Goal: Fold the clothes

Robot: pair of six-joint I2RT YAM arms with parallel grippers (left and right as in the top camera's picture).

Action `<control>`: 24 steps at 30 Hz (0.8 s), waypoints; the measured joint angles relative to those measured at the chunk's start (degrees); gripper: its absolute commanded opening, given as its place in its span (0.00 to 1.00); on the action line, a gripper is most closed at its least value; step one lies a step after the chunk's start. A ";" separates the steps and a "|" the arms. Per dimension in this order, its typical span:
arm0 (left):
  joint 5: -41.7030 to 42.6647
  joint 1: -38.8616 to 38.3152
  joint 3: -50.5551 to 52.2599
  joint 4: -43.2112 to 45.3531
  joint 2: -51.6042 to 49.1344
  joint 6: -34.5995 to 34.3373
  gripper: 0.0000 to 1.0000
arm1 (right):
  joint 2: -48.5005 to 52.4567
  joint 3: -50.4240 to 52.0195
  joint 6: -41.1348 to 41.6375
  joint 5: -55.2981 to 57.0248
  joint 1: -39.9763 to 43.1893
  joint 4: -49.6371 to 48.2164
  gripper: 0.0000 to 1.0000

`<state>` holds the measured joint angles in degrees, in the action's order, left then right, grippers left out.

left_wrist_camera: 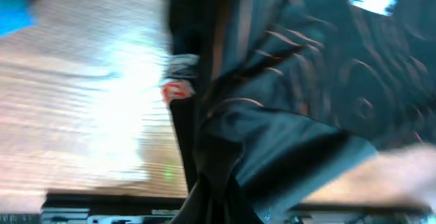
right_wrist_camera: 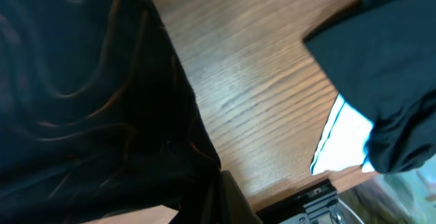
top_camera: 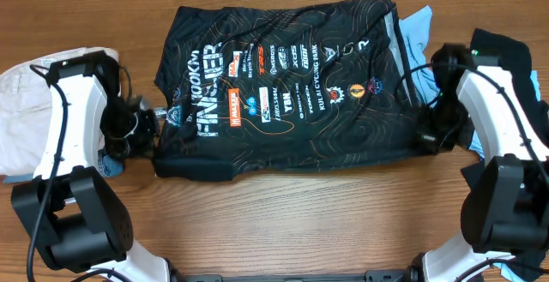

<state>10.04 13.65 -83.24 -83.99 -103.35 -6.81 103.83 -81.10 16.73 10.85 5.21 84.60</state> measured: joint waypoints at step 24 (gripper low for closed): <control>-0.04 6.80 5.22 17.84 10.01 -7.74 0.04 | -12.44 10.45 -0.85 -4.52 0.00 -20.76 0.04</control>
<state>10.00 20.45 -78.02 -66.15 -93.34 -14.55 91.39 -70.65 15.88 6.33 5.21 63.83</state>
